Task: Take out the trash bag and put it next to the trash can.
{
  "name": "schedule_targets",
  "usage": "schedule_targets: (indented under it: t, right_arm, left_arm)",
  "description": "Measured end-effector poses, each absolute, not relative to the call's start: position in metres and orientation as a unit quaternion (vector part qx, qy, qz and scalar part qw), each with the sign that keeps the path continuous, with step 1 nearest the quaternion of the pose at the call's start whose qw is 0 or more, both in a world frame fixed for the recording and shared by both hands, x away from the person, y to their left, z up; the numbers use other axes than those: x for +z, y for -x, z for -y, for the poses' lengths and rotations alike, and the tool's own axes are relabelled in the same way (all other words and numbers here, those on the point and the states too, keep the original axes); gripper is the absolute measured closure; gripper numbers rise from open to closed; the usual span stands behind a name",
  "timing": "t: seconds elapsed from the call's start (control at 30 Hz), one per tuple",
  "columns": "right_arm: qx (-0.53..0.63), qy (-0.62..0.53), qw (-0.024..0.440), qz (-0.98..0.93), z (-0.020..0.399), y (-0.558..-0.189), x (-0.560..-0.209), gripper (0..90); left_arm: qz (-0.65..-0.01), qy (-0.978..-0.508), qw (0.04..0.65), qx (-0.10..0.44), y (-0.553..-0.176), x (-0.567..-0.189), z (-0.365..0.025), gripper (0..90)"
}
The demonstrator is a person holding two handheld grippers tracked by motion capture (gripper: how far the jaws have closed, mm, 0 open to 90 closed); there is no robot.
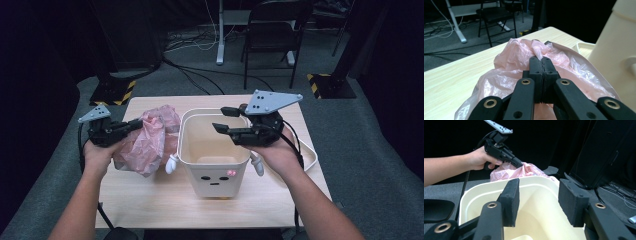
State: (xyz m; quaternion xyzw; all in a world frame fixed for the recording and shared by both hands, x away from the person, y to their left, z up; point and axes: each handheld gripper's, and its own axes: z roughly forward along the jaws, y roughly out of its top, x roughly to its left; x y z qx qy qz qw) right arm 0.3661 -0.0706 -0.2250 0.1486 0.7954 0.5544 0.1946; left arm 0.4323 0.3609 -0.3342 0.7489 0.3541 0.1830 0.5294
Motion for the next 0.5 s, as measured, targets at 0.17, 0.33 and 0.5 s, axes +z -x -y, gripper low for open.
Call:
schedule_targets:
  t: [0.17,0.33,0.5]
  right_arm:
    - [0.558,-0.156,0.201,-0.790,0.081,-0.364,-0.227,51.2]
    - [0.566,-0.153,0.201,-0.785,0.091,-0.364,-0.229,51.6]
    - [0.566,-0.155,0.207,-0.782,0.099,-0.366,-0.234,51.4]
  left_arm:
    - [-0.362,-0.751,0.521,0.184,-0.436,-0.346,-0.361,88.8]
    - [-0.372,-0.748,0.518,0.183,-0.438,-0.359,-0.362,88.7]
    - [-0.378,-0.740,0.524,0.185,-0.437,-0.369,-0.364,88.7]
